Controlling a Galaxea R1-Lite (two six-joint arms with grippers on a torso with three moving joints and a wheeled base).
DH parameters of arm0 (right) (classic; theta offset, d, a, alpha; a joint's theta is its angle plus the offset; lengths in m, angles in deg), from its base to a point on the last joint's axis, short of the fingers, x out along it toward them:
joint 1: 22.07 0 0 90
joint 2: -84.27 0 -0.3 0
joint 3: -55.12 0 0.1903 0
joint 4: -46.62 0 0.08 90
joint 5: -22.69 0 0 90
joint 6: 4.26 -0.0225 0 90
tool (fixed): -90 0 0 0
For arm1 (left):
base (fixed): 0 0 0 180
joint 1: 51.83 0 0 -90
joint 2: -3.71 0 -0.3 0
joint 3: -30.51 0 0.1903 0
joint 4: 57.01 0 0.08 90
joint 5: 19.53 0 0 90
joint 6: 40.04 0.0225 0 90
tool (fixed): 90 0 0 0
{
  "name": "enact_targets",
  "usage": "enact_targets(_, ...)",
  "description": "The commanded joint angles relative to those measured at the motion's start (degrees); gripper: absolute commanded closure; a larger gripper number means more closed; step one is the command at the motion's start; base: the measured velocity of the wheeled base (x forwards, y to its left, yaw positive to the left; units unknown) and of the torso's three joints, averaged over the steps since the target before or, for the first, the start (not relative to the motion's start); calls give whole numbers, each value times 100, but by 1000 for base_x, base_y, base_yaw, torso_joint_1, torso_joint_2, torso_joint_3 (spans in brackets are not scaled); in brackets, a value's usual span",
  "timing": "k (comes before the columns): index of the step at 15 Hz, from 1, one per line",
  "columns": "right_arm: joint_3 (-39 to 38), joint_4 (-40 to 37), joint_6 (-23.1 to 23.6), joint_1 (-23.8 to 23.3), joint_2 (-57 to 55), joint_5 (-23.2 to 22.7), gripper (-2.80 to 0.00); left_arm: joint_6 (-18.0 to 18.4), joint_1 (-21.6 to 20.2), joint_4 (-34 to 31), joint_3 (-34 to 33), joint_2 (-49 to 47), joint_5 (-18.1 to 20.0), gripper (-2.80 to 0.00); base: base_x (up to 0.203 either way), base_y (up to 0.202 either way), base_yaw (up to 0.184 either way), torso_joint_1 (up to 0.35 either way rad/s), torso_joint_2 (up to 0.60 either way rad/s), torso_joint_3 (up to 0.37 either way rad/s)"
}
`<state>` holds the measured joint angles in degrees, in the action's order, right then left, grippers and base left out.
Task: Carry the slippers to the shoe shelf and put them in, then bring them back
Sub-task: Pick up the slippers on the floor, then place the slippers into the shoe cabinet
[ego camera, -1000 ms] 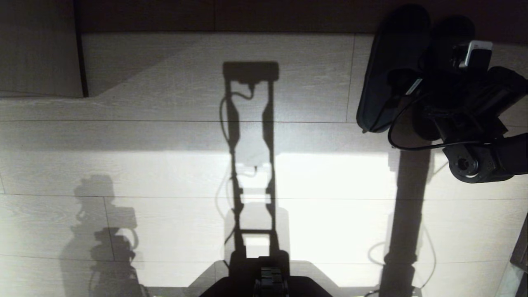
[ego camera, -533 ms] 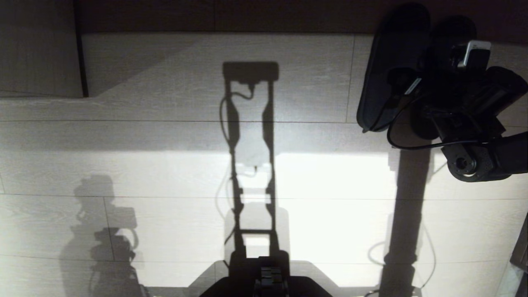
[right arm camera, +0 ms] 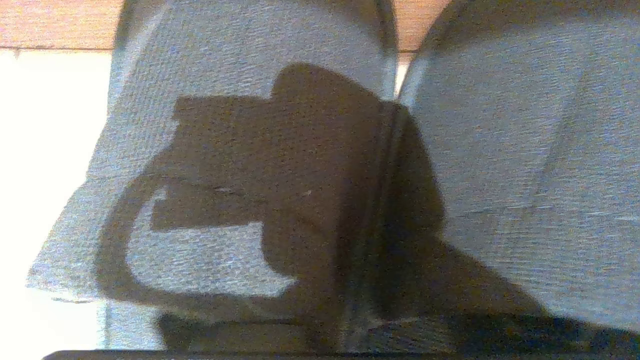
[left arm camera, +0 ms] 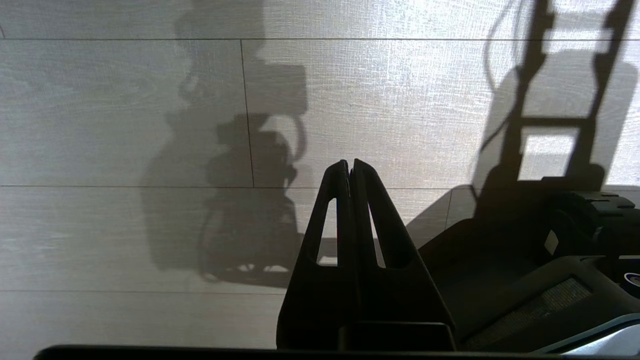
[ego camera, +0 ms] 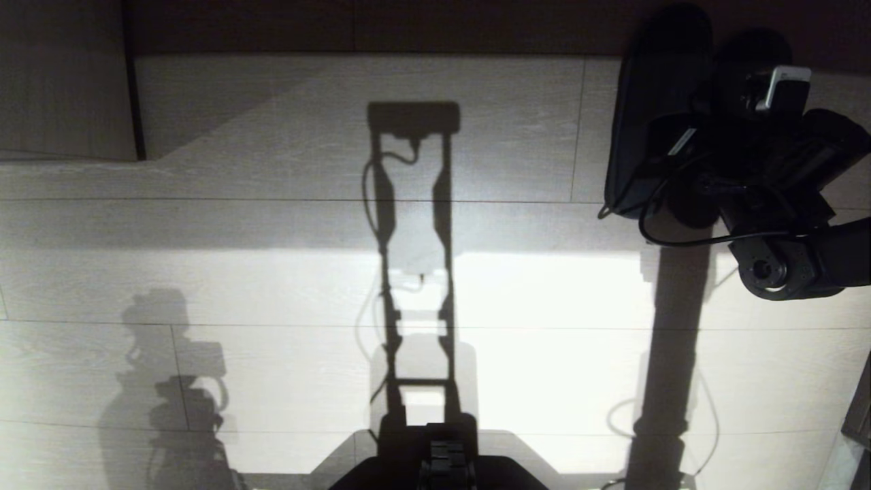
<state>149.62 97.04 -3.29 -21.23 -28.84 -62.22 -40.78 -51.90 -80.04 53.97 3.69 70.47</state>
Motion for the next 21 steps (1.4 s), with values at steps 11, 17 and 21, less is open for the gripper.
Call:
enact_targets(11,-203,-12,-11,4,370,-8,0,-5,-9,2,-1,-6,0,0,0,0,0,0,0,0)
enact_targets(17,-990,-262,-84,-9,1356,4,0,-5,-1,2,-1,-6,0,0,0,0,0,0,0,0)
enact_targets(21,-1470,-635,-105,-19,2321,9,0,-5,-1,2,-1,2,0,0,0,0,0,0,0,0)
